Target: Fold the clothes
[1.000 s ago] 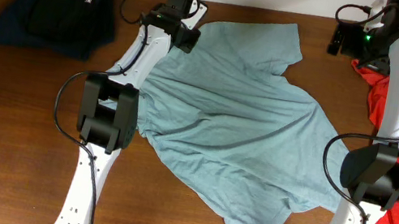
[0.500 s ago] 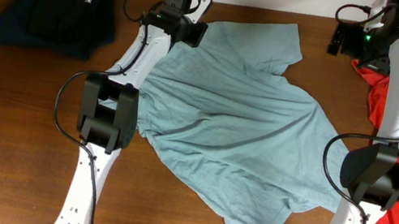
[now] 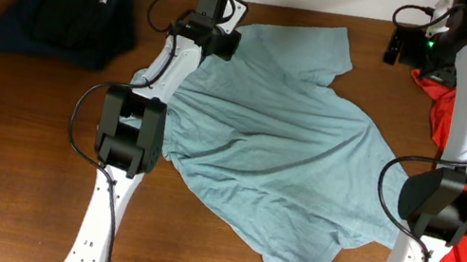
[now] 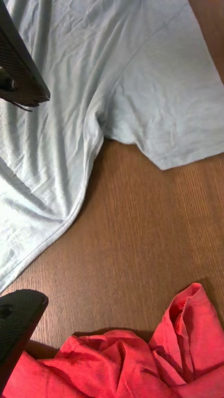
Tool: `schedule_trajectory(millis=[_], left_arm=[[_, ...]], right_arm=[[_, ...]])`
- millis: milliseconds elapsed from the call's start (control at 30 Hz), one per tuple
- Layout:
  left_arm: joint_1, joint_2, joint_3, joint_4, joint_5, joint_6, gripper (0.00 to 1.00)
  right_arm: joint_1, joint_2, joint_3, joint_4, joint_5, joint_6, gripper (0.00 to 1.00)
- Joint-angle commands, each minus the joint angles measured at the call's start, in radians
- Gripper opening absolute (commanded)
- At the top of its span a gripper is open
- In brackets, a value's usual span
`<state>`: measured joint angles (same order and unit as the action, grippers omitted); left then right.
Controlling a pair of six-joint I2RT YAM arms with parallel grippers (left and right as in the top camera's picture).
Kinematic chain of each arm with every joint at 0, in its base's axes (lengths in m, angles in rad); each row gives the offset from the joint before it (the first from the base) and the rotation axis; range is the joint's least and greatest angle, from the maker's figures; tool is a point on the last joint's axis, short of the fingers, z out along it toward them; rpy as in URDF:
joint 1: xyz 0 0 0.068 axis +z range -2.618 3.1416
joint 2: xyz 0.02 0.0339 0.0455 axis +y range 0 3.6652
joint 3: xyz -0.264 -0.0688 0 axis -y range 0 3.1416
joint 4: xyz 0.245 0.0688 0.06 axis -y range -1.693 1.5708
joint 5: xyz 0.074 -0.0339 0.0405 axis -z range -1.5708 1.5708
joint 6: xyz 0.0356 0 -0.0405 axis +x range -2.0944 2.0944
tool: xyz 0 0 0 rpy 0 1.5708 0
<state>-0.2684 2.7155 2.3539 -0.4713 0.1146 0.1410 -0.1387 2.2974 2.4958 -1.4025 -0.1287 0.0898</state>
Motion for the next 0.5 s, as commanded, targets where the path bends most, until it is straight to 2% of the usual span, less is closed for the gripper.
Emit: schedule_trajectory(millis=[0, 300, 467], left_arm=[[0.005, 0.028, 0.002, -0.032, -0.071, -0.001, 0.25], [0.032, 0.028, 0.002, -0.115, -0.247, -0.018, 0.25], [0.078, 0.028, 0.001, -0.152, -0.255, -0.067, 0.27]], right_arm=[[-0.001, -0.008, 0.012, 0.0, 0.009, -0.004, 0.99], [-0.001, -0.008, 0.012, 0.0, 0.009, -0.004, 0.99], [-0.001, -0.008, 0.012, 0.0, 0.009, -0.004, 0.98]])
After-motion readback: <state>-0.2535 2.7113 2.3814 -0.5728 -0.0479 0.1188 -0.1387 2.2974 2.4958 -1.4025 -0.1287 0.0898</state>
